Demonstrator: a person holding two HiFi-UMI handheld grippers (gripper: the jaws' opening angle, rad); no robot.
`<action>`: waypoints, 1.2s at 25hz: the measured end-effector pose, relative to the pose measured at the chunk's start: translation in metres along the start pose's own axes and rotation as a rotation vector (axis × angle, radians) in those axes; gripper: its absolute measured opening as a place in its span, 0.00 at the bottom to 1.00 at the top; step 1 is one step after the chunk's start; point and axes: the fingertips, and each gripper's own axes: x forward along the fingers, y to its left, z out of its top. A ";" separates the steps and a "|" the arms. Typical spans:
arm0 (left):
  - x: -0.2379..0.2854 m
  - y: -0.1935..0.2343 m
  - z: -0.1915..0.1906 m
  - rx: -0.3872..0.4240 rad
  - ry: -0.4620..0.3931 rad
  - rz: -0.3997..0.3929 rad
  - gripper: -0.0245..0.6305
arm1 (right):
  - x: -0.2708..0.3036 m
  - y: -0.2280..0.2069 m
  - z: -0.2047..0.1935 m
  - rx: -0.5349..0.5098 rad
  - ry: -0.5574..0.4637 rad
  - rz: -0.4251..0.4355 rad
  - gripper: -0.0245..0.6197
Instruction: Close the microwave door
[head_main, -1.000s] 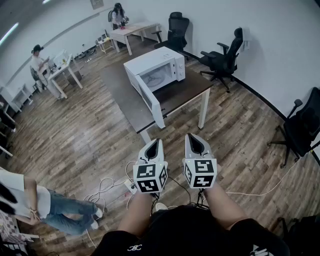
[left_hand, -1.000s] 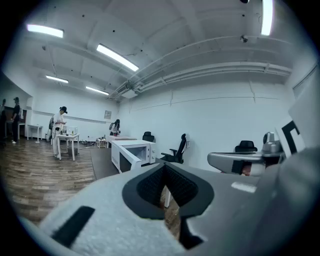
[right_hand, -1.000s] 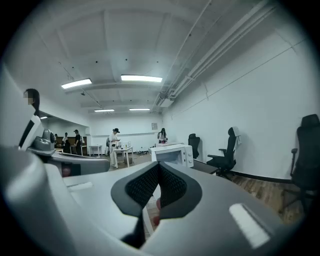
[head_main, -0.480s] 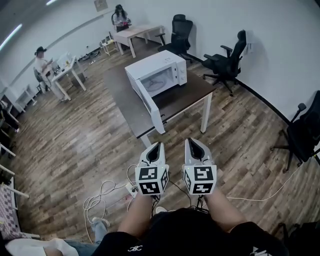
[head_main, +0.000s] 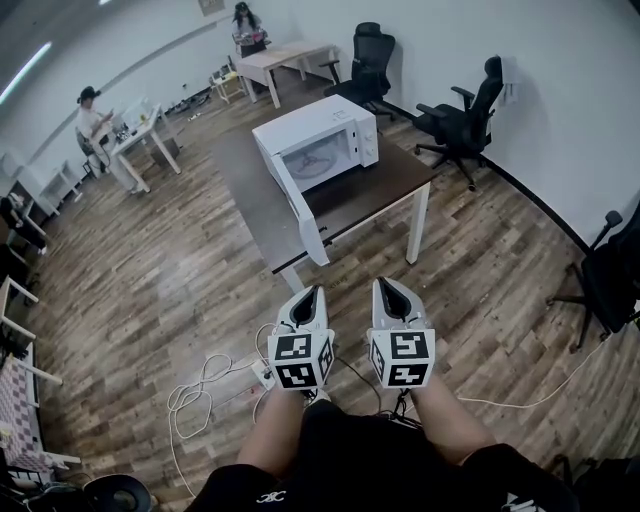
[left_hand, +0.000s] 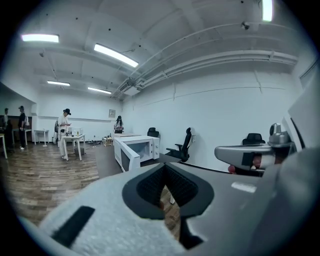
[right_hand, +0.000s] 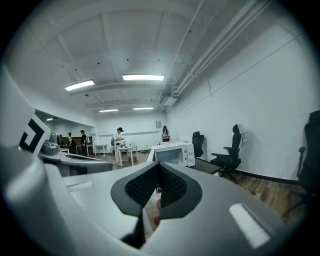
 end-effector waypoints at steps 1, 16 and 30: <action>0.002 0.001 -0.001 0.002 0.001 0.003 0.05 | 0.003 -0.001 -0.002 0.002 0.006 0.004 0.05; 0.087 0.063 0.021 -0.016 -0.018 -0.010 0.05 | 0.105 -0.007 0.007 -0.036 0.024 0.007 0.05; 0.179 0.140 0.049 -0.002 0.016 -0.252 0.05 | 0.232 0.004 0.033 -0.038 0.034 -0.108 0.05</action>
